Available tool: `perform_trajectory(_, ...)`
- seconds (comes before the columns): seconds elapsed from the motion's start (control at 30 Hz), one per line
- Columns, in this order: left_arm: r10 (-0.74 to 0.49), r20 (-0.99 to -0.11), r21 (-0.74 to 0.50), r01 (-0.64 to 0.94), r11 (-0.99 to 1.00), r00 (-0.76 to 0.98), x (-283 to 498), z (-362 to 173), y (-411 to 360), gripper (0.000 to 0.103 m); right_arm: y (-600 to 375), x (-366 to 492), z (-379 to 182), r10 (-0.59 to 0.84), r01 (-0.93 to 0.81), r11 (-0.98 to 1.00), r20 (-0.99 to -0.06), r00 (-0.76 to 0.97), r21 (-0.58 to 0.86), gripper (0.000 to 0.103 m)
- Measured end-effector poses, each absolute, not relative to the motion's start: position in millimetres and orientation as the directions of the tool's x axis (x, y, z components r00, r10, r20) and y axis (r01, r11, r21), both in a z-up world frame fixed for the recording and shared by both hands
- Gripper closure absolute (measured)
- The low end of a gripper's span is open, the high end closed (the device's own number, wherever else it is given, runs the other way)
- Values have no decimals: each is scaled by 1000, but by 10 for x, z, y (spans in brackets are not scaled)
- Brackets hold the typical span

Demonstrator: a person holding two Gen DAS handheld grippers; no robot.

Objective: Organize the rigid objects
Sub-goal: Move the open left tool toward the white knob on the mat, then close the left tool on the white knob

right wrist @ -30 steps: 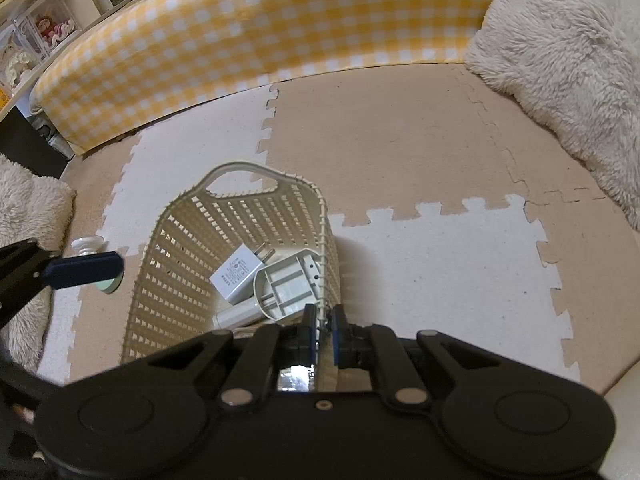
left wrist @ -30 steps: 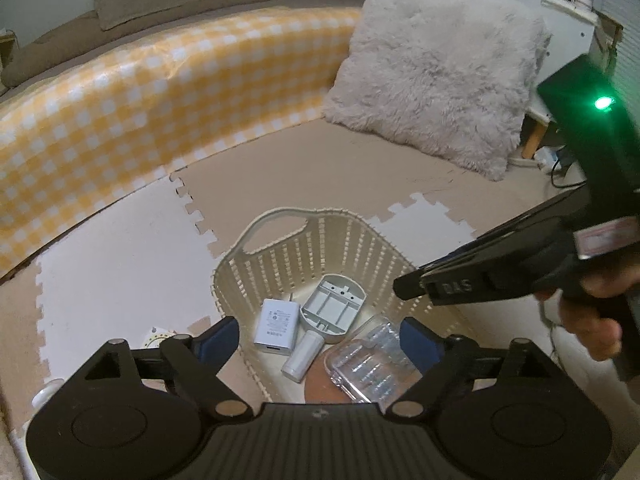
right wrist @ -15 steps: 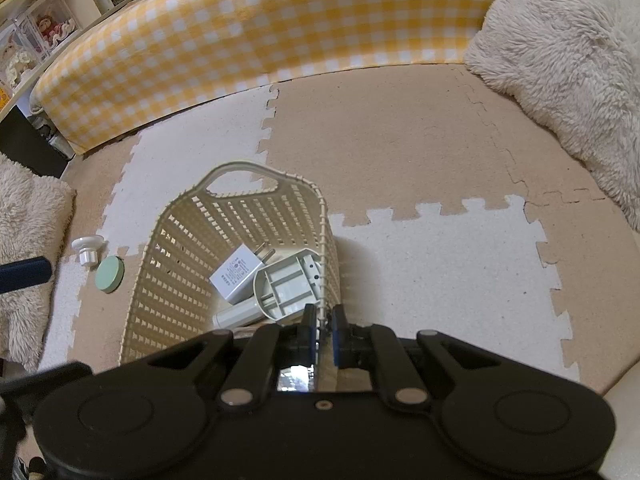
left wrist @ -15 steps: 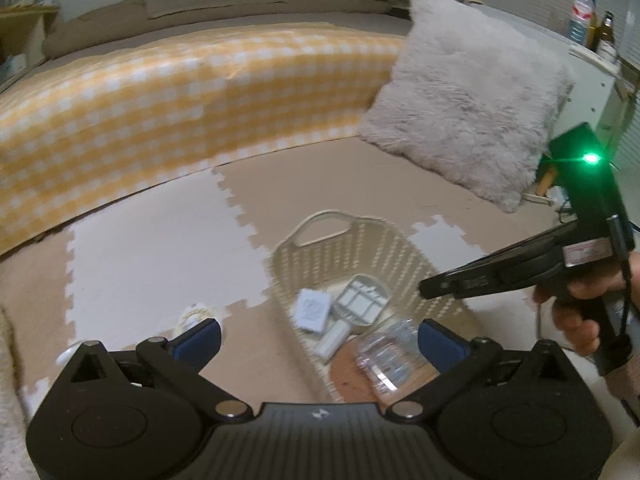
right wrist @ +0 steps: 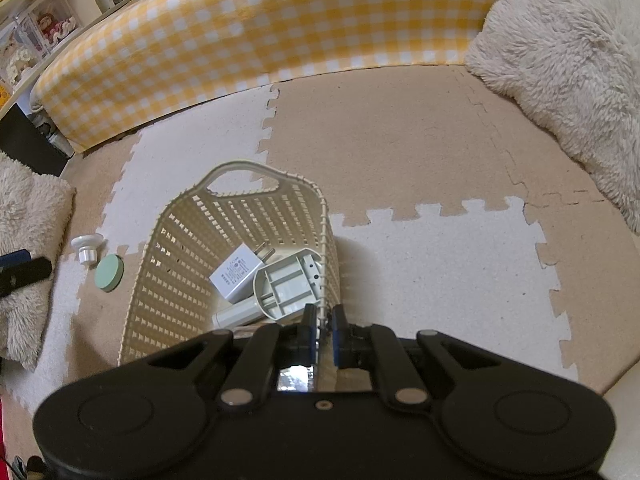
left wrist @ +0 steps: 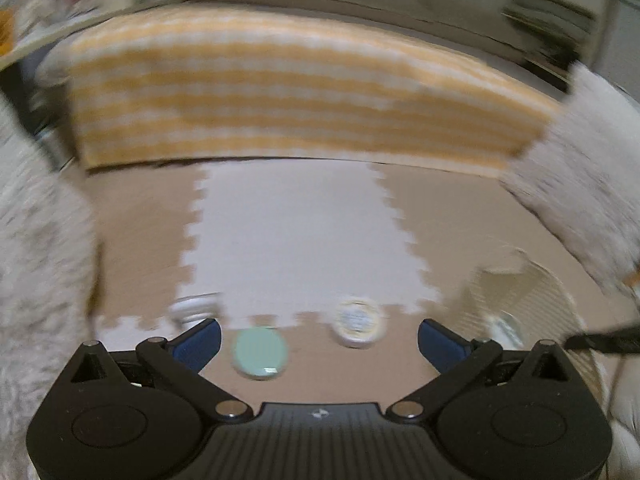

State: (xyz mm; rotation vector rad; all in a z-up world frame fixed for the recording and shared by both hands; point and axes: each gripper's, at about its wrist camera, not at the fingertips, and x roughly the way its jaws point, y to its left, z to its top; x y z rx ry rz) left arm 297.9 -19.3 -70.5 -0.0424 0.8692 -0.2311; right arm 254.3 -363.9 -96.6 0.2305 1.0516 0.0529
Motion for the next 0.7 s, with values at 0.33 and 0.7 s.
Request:
perform_trajectory(0.33,-185,-765,-246,-14,969,617,3329,-1075,362,2,-3591,2533,-946,136,57,980,-856,498,189,96)
perform_trajectory(0.7,-85,-797,-186,-109,977,598,3527,-1573,429,45,-3587,2520,-933,139,54,980,-855,499,190,96)
